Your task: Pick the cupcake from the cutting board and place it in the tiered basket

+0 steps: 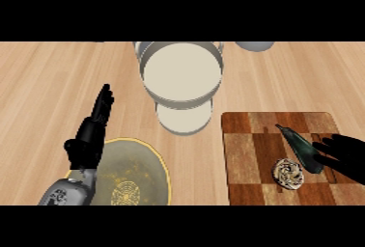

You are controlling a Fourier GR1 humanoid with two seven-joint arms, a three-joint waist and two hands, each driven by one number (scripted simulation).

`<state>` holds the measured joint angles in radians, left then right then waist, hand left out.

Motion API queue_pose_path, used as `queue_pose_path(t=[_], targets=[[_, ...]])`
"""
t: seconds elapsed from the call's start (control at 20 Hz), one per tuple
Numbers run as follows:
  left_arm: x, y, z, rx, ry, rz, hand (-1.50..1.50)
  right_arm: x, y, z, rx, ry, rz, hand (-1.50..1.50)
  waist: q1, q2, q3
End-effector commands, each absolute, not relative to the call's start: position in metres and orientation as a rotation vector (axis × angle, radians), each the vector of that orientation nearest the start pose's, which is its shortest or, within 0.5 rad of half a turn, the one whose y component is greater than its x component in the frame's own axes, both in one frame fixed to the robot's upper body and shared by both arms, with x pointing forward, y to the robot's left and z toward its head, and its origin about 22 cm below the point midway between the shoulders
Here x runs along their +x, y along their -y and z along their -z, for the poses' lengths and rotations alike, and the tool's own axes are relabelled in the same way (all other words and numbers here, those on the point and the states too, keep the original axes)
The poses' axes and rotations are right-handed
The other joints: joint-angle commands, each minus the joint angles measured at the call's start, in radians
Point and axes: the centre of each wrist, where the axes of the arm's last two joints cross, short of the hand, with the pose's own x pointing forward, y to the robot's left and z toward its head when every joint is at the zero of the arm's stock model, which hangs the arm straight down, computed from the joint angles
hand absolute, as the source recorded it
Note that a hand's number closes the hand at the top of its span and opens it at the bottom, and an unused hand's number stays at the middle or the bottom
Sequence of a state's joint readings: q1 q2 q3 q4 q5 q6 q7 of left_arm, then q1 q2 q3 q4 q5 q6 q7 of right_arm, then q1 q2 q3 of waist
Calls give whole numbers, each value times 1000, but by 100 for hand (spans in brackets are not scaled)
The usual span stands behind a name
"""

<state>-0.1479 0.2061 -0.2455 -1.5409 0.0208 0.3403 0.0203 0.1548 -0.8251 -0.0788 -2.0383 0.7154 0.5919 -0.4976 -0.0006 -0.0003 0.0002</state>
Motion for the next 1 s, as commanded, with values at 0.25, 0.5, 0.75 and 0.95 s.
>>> queue_pose_path(t=[0.25,0.5,0.75,0.95], targets=[[263,-208,-40,175,1665,106,0,205,360,-134,-466,1341,-1791,-150,-1,-1,0],[270,-190,-34,191,1654,113,0,238,349,-145,-431,1317,-1771,-150,5,1,0],[271,-207,-30,206,1667,102,0,225,349,-99,-372,1371,-1782,-150,2,0,0],[276,-208,-30,179,1657,103,0,244,345,-113,-359,1365,-1803,-150,3,1,0]])
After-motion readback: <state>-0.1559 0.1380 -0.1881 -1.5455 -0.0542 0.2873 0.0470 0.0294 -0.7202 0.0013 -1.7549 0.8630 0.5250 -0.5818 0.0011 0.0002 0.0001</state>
